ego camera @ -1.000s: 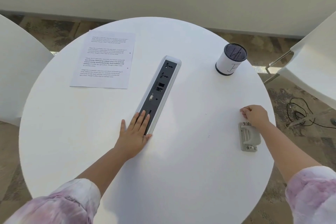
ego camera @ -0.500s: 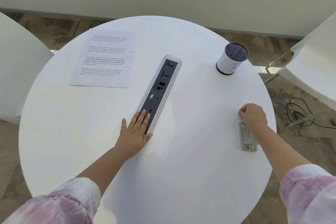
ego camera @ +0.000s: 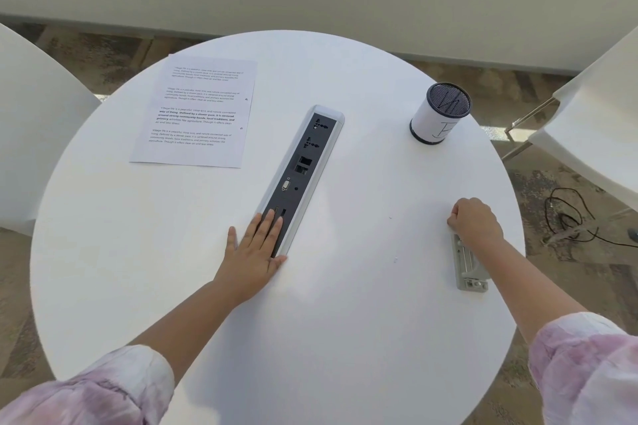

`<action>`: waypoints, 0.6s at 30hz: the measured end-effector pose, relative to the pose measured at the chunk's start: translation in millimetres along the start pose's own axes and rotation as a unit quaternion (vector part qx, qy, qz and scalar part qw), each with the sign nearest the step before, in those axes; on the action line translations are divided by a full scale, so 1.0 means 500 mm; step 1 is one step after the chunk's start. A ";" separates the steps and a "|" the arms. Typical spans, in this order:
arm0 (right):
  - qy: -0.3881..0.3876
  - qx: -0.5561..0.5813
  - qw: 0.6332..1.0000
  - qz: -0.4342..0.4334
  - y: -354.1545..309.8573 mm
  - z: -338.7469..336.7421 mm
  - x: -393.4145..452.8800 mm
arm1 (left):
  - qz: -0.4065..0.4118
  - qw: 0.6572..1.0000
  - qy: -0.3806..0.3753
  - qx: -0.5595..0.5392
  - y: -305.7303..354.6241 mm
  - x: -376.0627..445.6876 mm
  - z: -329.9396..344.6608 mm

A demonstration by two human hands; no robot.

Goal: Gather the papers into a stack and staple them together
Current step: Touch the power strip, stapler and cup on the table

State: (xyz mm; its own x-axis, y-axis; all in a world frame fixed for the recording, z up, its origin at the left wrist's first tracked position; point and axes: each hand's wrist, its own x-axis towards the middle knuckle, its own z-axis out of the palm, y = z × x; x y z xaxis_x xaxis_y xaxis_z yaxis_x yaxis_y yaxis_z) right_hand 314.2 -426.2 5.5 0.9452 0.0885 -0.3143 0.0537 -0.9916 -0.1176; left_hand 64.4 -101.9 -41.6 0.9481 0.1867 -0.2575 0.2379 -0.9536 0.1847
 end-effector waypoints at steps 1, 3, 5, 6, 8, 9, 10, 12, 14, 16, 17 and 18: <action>-0.005 0.002 1.000 0.005 0.002 0.002 0.002 | 0.005 1.000 -0.004 -0.008 0.001 0.000 -0.001; -0.023 0.016 1.000 0.009 0.007 0.003 0.004 | 0.015 1.000 0.005 -0.026 0.006 0.005 -0.009; -0.041 0.037 0.998 0.008 0.013 0.001 0.007 | -0.004 0.999 0.002 -0.040 0.013 0.018 -0.023; -0.046 0.050 0.998 0.003 0.017 0.000 0.008 | -0.022 0.999 0.001 -0.043 0.018 0.027 -0.033; -0.048 0.093 0.994 -0.003 0.024 -0.005 0.014 | -0.040 0.998 0.007 -0.044 0.026 0.055 -0.056; -0.047 0.123 0.991 -0.002 0.027 -0.010 0.015 | -0.039 0.998 -0.002 -0.042 0.030 0.070 -0.064; -0.045 0.155 0.987 0.001 0.028 -0.017 0.017 | -0.037 0.998 -0.017 -0.041 0.031 0.083 -0.070; -0.034 0.224 0.974 0.016 0.023 -0.037 0.023 | -0.035 0.997 -0.054 -0.038 0.031 0.105 -0.074; -0.008 0.281 0.960 0.012 0.005 -0.069 0.034 | -0.041 0.995 -0.088 -0.030 0.035 0.115 -0.070; 0.027 0.319 0.947 -0.010 -0.025 -0.115 0.047 | -0.045 0.995 -0.086 -0.029 0.037 0.116 -0.065; 0.045 0.331 0.942 -0.023 -0.040 -0.139 0.055 | -0.044 0.995 -0.080 -0.027 0.037 0.115 -0.062; 0.062 0.341 0.937 -0.033 -0.054 -0.162 0.067 | -0.041 0.996 -0.076 -0.026 0.036 0.114 -0.060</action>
State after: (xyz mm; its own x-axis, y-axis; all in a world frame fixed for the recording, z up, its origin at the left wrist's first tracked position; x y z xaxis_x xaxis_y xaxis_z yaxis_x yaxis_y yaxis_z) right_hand 370.5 -404.2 74.5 0.9794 0.0946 -0.1786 -0.0650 -0.6895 -0.7214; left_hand 128.9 -101.3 -24.3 0.8830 0.2206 -0.4143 0.3269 -0.9225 0.2054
